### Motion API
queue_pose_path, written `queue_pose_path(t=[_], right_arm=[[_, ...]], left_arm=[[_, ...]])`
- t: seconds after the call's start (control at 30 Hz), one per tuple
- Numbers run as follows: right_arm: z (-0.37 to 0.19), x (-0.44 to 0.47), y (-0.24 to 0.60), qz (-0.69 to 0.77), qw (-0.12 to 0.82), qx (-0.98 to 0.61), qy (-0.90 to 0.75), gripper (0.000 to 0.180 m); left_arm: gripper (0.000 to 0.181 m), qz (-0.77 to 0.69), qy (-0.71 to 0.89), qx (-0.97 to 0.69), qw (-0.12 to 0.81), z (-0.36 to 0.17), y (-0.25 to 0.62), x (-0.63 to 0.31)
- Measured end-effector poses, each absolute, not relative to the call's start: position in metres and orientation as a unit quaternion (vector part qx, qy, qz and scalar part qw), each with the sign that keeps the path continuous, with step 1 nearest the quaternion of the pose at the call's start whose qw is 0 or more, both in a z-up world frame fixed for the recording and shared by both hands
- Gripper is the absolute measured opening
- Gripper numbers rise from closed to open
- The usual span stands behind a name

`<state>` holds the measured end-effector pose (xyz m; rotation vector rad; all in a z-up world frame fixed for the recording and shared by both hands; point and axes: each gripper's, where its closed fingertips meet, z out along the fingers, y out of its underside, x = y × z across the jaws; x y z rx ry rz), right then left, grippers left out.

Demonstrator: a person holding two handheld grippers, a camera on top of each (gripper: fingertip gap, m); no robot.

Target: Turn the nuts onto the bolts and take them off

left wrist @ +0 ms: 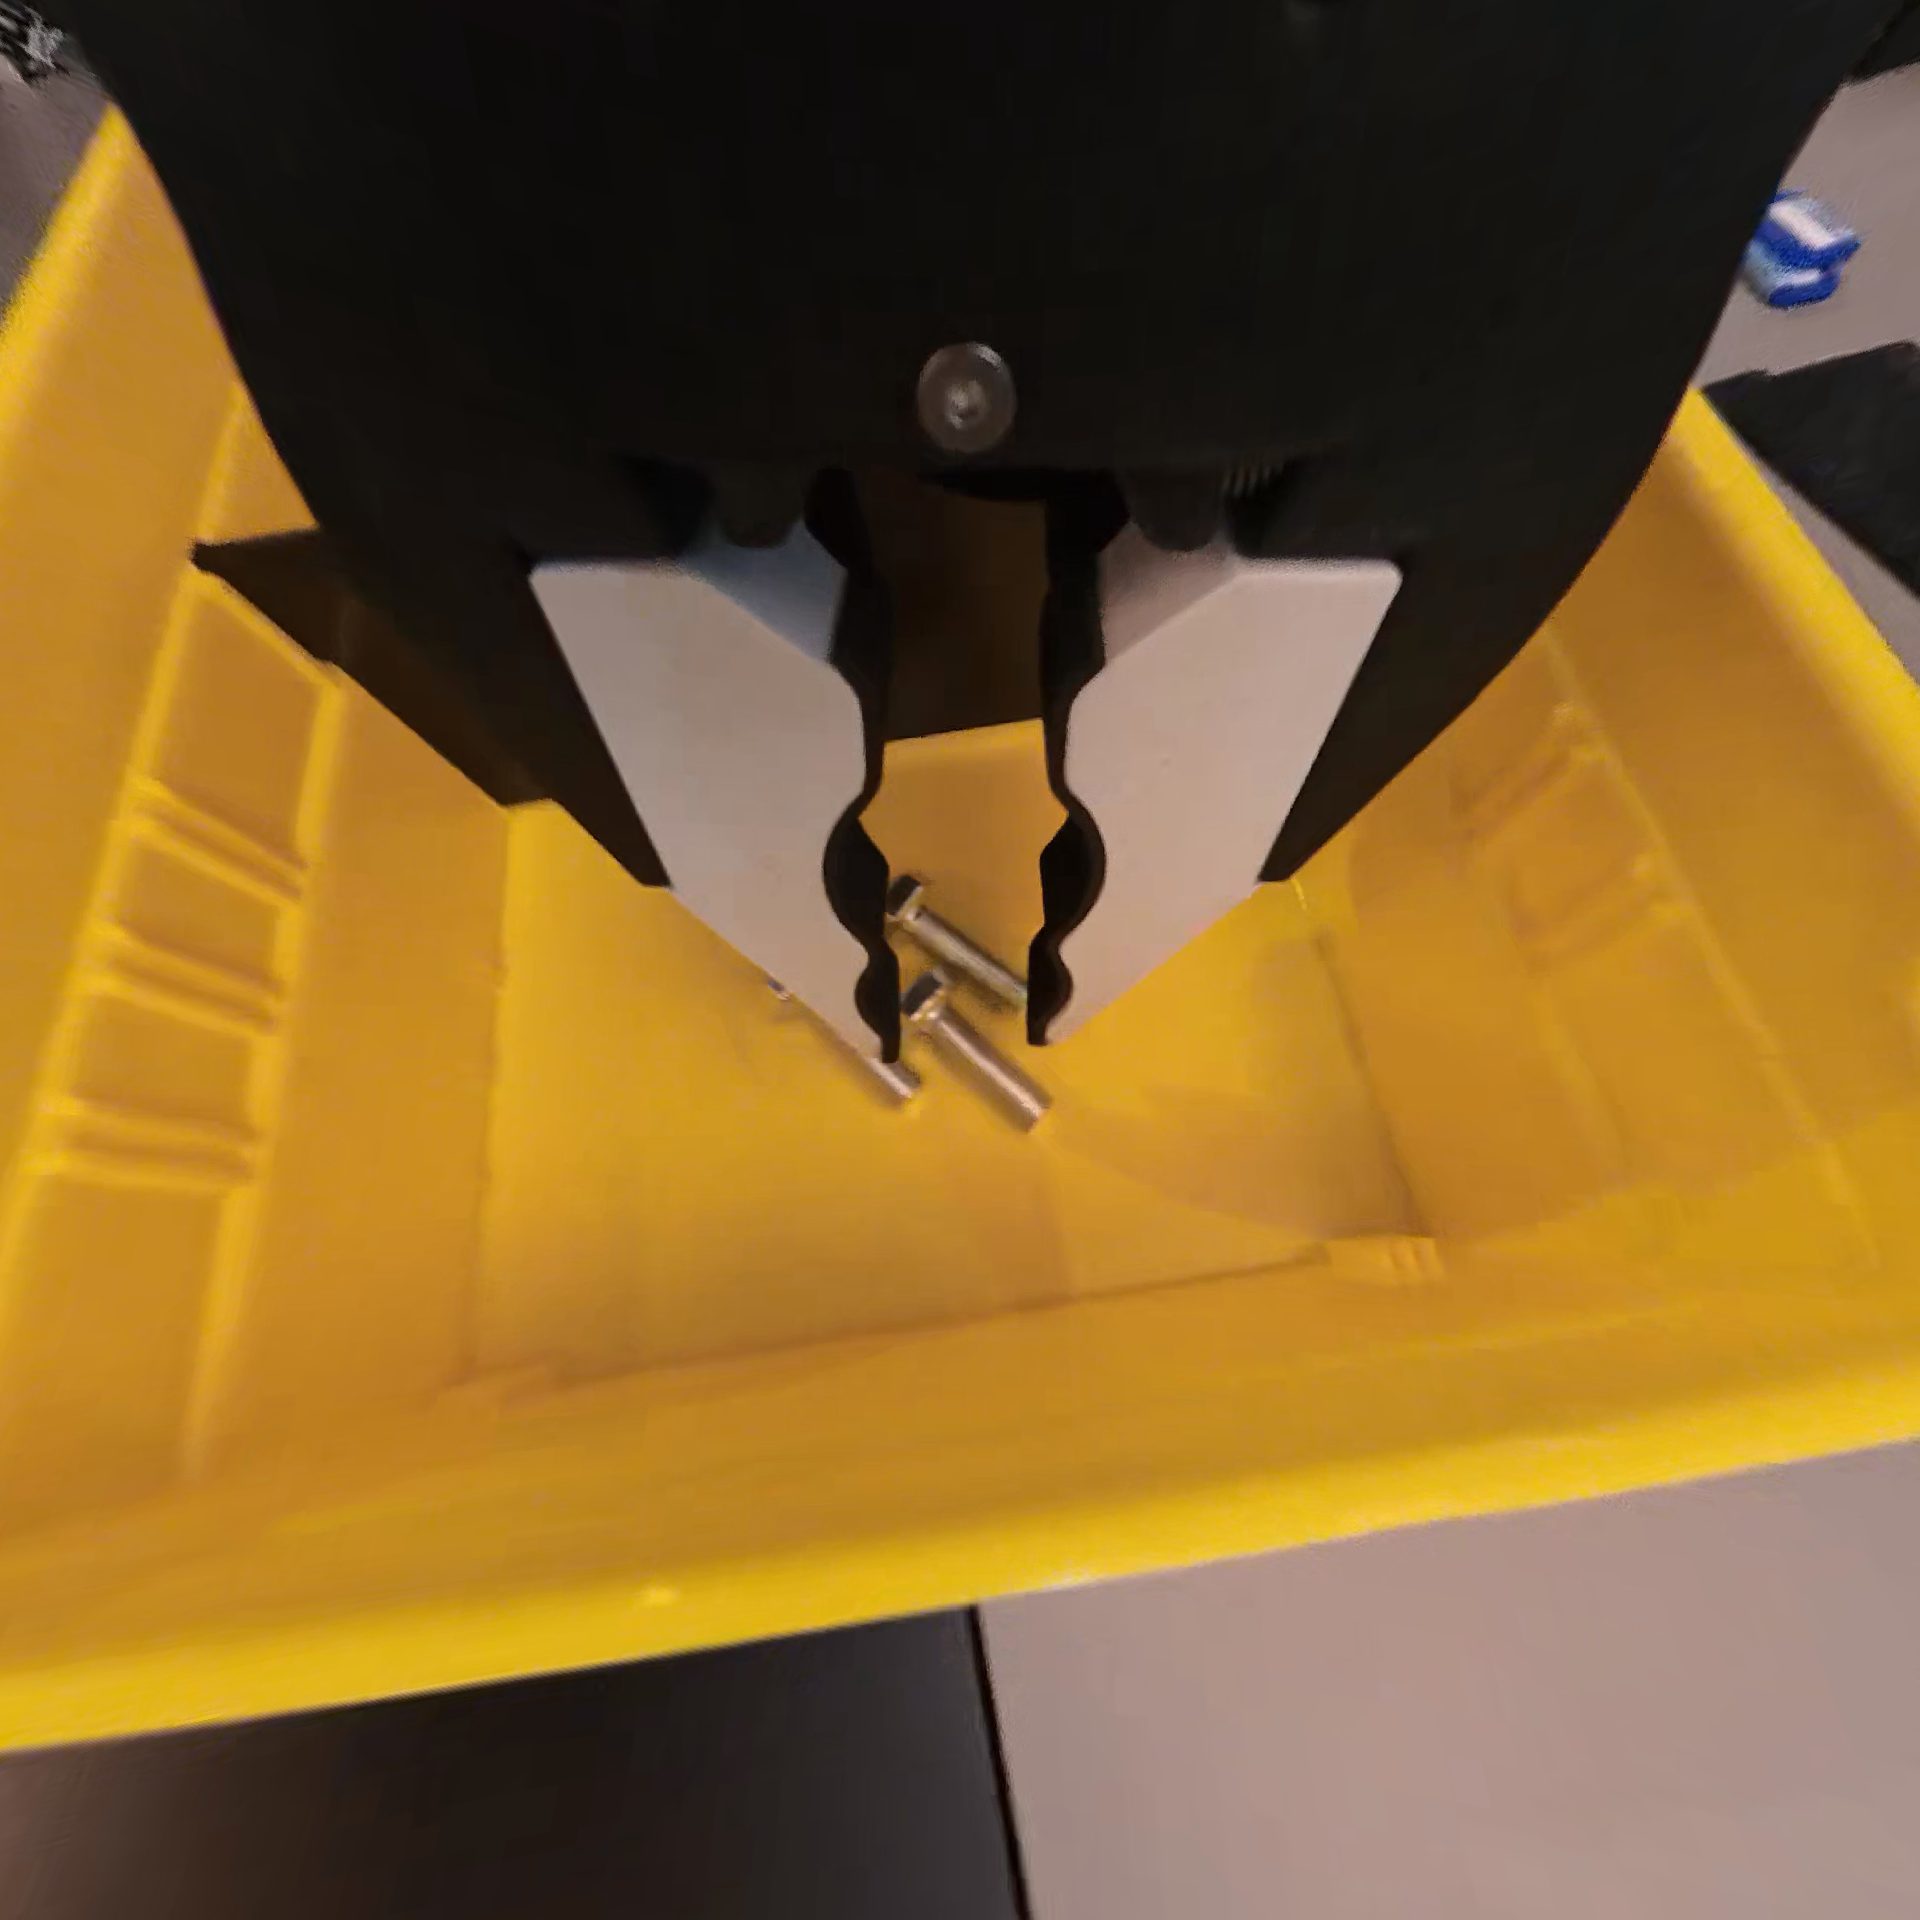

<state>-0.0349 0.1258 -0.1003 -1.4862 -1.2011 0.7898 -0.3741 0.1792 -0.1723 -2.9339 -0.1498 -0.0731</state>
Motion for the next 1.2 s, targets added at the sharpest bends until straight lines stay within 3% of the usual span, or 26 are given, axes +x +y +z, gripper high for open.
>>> queue_pose_path(t=[0.43,0.67,0.77,1.0,1.2], right_arm=[[-0.109,-0.045,0.113,0.315,0.501,-0.607,-0.530,0.079],[-0.110,-0.043,0.115,0.323,0.499,-0.610,-0.524,0.078],[-0.108,-0.042,0.111,0.350,0.487,-0.606,-0.522,0.055],[-0.108,-0.038,0.115,0.355,0.481,-0.615,-0.514,0.049],[-0.112,-0.034,0.122,0.347,0.482,-0.625,-0.507,0.048]], left_arm=[[0.010,0.011,-0.019,-0.996,0.083,-0.187,0.183,-0.380],[0.008,0.013,0.005,-0.976,0.216,-0.143,0.203,-0.370],[0.008,0.019,0.034,-0.945,0.325,-0.093,0.206,-0.347],[0.008,-0.032,0.166,-0.821,0.546,0.014,0.166,-0.217],[0.008,-0.076,0.219,-0.775,0.589,0.016,0.156,-0.109]])
